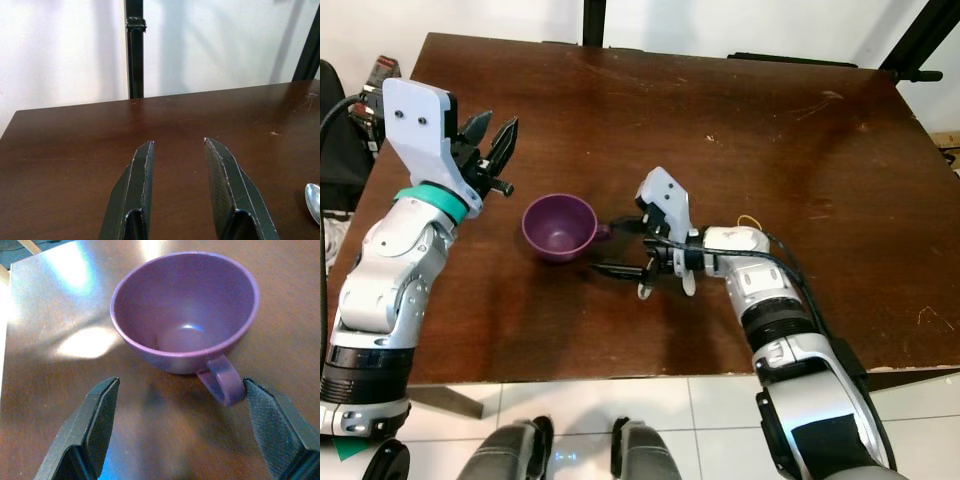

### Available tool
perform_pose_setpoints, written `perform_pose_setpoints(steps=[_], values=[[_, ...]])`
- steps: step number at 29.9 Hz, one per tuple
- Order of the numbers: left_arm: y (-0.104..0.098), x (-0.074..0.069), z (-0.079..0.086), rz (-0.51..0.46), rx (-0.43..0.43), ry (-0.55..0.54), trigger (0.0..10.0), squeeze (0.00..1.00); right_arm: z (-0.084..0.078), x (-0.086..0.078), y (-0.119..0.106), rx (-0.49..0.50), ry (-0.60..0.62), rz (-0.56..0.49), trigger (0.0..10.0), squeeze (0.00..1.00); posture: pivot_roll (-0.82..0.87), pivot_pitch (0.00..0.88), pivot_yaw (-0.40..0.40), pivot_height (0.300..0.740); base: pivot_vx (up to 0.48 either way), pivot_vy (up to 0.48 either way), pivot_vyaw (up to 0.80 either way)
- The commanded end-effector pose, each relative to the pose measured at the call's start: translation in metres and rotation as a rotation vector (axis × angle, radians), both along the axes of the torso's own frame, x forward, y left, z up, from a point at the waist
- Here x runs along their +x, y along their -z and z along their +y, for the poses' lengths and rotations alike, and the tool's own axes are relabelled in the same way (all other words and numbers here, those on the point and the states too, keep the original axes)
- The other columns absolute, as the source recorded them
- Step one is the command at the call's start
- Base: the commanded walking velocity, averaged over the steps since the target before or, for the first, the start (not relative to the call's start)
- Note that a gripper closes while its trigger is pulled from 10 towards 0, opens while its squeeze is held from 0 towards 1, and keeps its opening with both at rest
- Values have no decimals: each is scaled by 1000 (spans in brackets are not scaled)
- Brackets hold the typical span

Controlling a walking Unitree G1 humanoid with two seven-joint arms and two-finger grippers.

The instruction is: Setting the table

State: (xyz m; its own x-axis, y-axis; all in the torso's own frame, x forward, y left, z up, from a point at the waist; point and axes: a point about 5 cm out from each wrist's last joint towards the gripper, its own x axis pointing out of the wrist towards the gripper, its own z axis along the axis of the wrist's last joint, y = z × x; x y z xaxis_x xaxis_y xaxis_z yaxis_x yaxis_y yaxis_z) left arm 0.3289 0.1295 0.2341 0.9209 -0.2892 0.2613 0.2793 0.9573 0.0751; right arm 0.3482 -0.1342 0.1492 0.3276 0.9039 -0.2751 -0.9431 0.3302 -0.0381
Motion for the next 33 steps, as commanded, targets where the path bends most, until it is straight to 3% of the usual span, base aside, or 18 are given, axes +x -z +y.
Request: perform_pose_setpoints(steps=[1,13,14,16,17,33], values=[[1,-1,-4,10,1,12,10000,0,0,1,2,-20,-4,-1,10000,0,36,100,-13,740,0,0,0],[2,-2,-4,13,-3,6,10000,0,7,2,3,-15,-19,-8,10000,0,37,103,-20,740,0,0,0],[2,-2,-3,14,-4,5,10000,0,4,3,2,-17,-12,-11,4784,0,33,103,-21,740,0,0,0],[2,-2,-4,15,-5,5,10000,0,3,3,2,-19,-10,-12,4784,0,33,103,-21,740,0,0,0],[2,-2,-4,15,-6,5,10000,0,2,3,2,-26,-7,-14,196,0,31,103,-21,740,0,0,0],[3,0,-4,18,-9,3,10000,0,5,3,-1,27,-30,-11,0,0,36,101,-21,740,0,0,0]])
